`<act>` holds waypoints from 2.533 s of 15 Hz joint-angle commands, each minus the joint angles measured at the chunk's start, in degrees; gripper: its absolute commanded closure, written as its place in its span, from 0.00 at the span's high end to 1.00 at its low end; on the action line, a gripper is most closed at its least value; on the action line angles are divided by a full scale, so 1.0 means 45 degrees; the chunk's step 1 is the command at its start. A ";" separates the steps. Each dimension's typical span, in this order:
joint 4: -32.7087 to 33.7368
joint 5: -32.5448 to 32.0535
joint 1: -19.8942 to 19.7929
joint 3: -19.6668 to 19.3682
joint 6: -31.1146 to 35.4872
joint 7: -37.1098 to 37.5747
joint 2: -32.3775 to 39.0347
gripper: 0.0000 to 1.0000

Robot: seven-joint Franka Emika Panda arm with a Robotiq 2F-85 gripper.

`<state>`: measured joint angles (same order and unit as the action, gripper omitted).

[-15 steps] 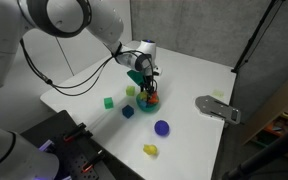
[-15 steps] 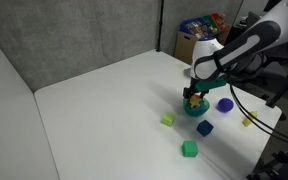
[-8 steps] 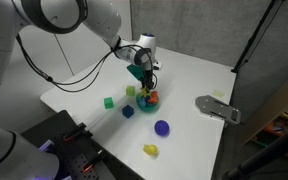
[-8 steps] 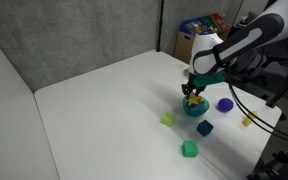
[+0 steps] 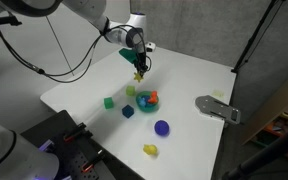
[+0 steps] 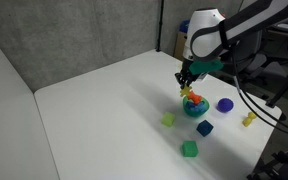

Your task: Remove the yellow toy from the green bowl and put it on the lime green block

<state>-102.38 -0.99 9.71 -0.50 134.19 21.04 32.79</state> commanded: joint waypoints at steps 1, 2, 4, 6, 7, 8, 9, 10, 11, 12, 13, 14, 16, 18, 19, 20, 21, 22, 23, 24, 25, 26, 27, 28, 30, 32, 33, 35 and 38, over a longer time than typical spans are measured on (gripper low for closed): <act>-0.0116 -0.0111 0.0503 0.0138 -0.0168 0.0186 -0.0123 0.07; -0.0047 -0.0137 0.0666 0.0166 -0.0169 0.0229 0.0014 0.07; 0.0048 -0.0344 0.1062 0.0110 -0.0095 0.0415 0.0281 0.08; 0.0057 -0.0732 0.1501 -0.0057 0.0070 0.0715 0.0575 0.07; 0.0033 -0.1045 0.1759 -0.0188 0.0223 0.0966 0.0749 0.07; 0.0035 -0.1371 0.1998 -0.0323 0.0371 0.1226 0.0920 0.07; 0.0082 -0.1752 0.2260 -0.0513 0.0563 0.1556 0.1114 0.07; 0.0184 -0.2024 0.2454 -0.0652 0.0663 0.1831 0.1333 0.07; 0.0263 -0.2259 0.2640 -0.0797 0.0746 0.2103 0.1498 0.07; 0.0340 -0.2403 0.2778 -0.0892 0.0782 0.2300 0.1667 0.07; 0.0378 -0.2520 0.2906 -0.0981 0.0838 0.2468 0.1789 0.07; 0.0386 -0.2645 0.3044 -0.1076 0.0923 0.2631 0.1890 0.07; 0.0444 -0.2877 0.3262 -0.1233 0.1037 0.2904 0.2068 0.07; 0.0520 -0.3042 0.3416 -0.1331 0.1052 0.3114 0.2211 0.07; 0.0556 -0.3118 0.3474 -0.1364 0.1051 0.3192 0.2271 0.07; 0.0602 -0.3207 0.3535 -0.1406 0.1068 0.3293 0.2341 0.07; 0.0640 -0.3282 0.3566 -0.1426 0.1077 0.3356 0.2395 0.07; 0.0692 -0.3338 0.3594 -0.1443 0.1070 0.3423 0.2457 0.07; 0.0733 -0.3368 0.3607 -0.1451 0.1069 0.3468 0.2503 0.05; 0.0791 -0.3377 0.3601 -0.1451 0.1049 0.3481 0.2563 0.07; 0.0849 -0.3386 0.3612 -0.1466 0.1039 0.3487 0.2623 0.07; 0.0873 -0.3404 0.3621 -0.1483 0.1078 0.3497 0.2684 0.07; 0.0900 -0.3424 0.3624 -0.1495 0.1098 0.3500 0.2740 0.06; 0.0932 -0.3419 0.3619 -0.1494 0.1104 0.3491 0.2786 0.07; 0.1008 -0.3351 0.3593 -0.1449 0.1086 0.3454 0.2860 0.07; 0.1082 -0.3323 0.3608 -0.1425 0.1105 0.3442 0.2930 0.06; 0.1113 -0.3322 0.3625 -0.1421 0.1125 0.3444 0.2966 0.06; 0.1163 -0.3308 0.3661 -0.1410 0.1187 0.3447 0.3009 0.06; 0.1196 -0.3265 0.3706 -0.1394 0.1320 0.3439 0.3002 0.06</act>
<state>-98.69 -15.04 25.84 -6.42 139.49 34.97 45.40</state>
